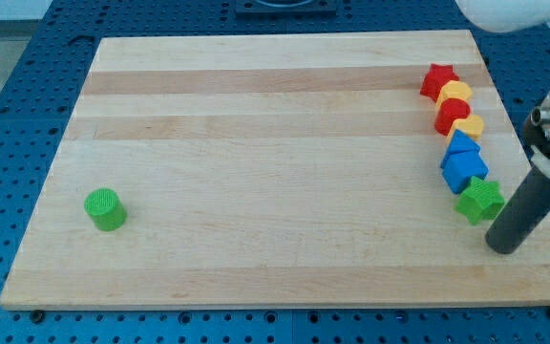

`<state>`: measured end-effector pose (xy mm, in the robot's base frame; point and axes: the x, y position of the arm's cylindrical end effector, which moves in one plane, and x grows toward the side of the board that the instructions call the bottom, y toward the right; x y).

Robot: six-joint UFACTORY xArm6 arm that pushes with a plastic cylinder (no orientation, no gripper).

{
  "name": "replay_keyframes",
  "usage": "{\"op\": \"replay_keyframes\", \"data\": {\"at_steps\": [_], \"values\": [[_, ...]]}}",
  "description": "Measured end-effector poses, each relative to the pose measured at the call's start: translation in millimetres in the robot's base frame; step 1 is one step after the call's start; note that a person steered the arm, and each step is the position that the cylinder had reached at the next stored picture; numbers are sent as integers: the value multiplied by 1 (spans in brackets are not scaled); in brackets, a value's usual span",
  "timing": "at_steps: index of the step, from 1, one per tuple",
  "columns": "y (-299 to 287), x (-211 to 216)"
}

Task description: Push green circle slightly right

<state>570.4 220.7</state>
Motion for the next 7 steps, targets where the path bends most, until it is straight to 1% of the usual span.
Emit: {"op": "replay_keyframes", "data": {"at_steps": [1, 2, 4, 5, 6, 7], "values": [[-51, 5], [-113, -11], [-228, -95], [-312, -103], [-411, -97], [-483, -87]]}}
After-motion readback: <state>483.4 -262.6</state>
